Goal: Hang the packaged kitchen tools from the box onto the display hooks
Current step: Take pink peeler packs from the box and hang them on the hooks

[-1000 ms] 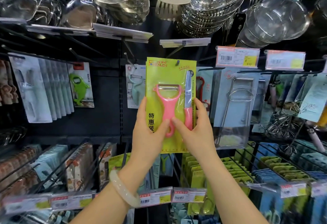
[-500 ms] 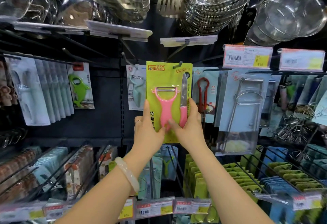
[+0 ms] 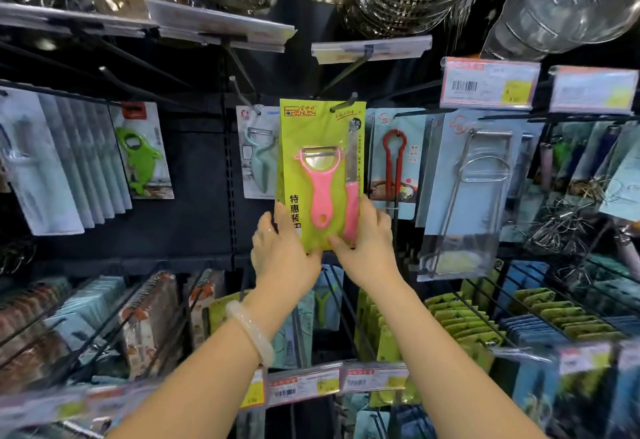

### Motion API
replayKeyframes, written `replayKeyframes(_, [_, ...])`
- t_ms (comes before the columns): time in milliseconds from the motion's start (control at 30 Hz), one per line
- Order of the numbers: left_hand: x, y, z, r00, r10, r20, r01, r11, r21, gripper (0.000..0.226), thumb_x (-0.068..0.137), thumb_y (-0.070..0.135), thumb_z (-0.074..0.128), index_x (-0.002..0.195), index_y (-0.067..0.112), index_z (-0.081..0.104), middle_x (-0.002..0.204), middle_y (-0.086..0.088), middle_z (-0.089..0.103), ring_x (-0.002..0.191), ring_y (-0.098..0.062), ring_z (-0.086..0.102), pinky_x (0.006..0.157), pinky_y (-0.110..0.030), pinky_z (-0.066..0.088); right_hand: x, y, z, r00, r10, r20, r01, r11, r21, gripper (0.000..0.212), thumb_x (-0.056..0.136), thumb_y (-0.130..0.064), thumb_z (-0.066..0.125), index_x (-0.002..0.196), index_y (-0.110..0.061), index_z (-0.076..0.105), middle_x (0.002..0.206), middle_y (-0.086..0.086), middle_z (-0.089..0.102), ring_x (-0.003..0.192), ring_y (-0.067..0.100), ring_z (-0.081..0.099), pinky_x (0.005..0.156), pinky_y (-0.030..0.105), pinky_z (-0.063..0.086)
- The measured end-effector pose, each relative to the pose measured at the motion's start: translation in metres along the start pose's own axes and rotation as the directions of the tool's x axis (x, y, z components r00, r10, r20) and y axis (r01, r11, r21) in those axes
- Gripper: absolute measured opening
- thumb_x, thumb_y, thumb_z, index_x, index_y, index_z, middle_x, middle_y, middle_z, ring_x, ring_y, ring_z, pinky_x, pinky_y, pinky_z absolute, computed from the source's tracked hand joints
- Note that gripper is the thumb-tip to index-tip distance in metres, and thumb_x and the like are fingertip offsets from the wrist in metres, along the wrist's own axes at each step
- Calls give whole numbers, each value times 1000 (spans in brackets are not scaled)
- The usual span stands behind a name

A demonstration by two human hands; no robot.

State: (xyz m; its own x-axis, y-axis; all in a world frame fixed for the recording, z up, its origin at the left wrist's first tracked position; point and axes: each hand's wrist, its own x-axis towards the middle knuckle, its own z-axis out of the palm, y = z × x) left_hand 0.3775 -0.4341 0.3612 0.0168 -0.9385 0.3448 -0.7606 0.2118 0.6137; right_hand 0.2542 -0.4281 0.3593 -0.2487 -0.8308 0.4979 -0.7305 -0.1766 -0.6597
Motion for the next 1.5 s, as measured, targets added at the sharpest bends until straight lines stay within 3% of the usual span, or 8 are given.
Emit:
replayKeyframes(200, [-60, -2, 22, 947, 241, 213, -298, 907, 298, 75, 95, 36, 49, 151, 17, 3, 158, -11, -2, 145, -29, 2, 117, -40, 9, -69, 31, -5, 998, -42, 38, 54, 921, -386, 68, 89, -25, 62, 146, -14, 28, 150, 15, 22, 140, 32, 21, 112, 38, 23])
replayKeyframes(333, [-103, 4, 41, 837, 379, 395, -490, 840, 233, 71, 96, 29, 48, 152, 16, 5, 159, -10, -2, 146, -28, 2, 117, -42, 7, -127, 68, -15, 998, -53, -39, 26, 866, -499, 71, 60, -10, 85, 125, -1, 56, 124, 26, 55, 114, 44, 55, 93, 52, 45])
replayKeyframes(433, [-137, 6, 62, 754, 517, 405, -623, 758, 192, 76, 83, 28, 68, 147, 11, 29, 153, -17, 25, 139, -32, 29, 111, -44, 28, -179, 94, -24, 999, 9, -47, -34, 831, -556, 76, 51, -5, 87, 121, 0, 59, 120, 25, 58, 108, 44, 59, 86, 52, 50])
replayKeyframes(667, [-221, -16, 122, 497, 457, 738, -738, 670, 83, 72, 95, 22, 49, 151, 16, 5, 158, -11, 3, 145, -29, 7, 116, -39, 12, -293, 141, -39, 941, 339, -6, -248, 675, -695, 85, 36, -25, 92, 114, -11, 60, 104, 14, 66, 90, 32, 68, 70, 38, 57])
replayKeyframes(767, [-252, -26, 142, 417, 407, 812, -774, 628, 82, 72, 93, 24, 50, 151, 15, 7, 157, -14, 9, 143, -32, 12, 115, -41, 18, -336, 154, -44, 865, 502, 27, -335, 614, -715, 76, 54, -28, 86, 123, -12, 57, 115, 14, 60, 103, 34, 62, 81, 39, 53])
replayKeyframes(867, [-280, -36, 157, 362, 361, 859, -777, 626, 65, 70, 94, 27, 50, 151, 17, 10, 156, -12, 12, 143, -30, 15, 114, -41, 19, -368, 161, -48, 753, 648, 110, -386, 571, -724, 66, 88, -24, 57, 146, -13, 26, 144, 16, 31, 132, 36, 32, 106, 41, 29])
replayKeyframes(1133, [-322, -41, 186, 287, 258, 923, -762, 645, 57, 71, 94, 32, 52, 151, 17, 11, 157, -12, 12, 143, -30, 16, 114, -41, 20, -414, 199, -60, 603, 785, 144, -466, 492, -735, 67, 91, -30, 57, 146, -16, 22, 147, 16, 25, 134, 37, 26, 110, 43, 27])
replayKeyframes(1500, [-383, 47, 288, 315, 175, 933, -722, 682, 115, 64, 94, 29, 50, 148, 18, 18, 153, -11, 21, 140, -29, 23, 110, -39, 26, -426, 318, -156, 563, 795, 226, -480, 538, -693, 64, 89, -28, 57, 143, -14, 26, 144, 14, 28, 129, 35, 33, 102, 40, 32])
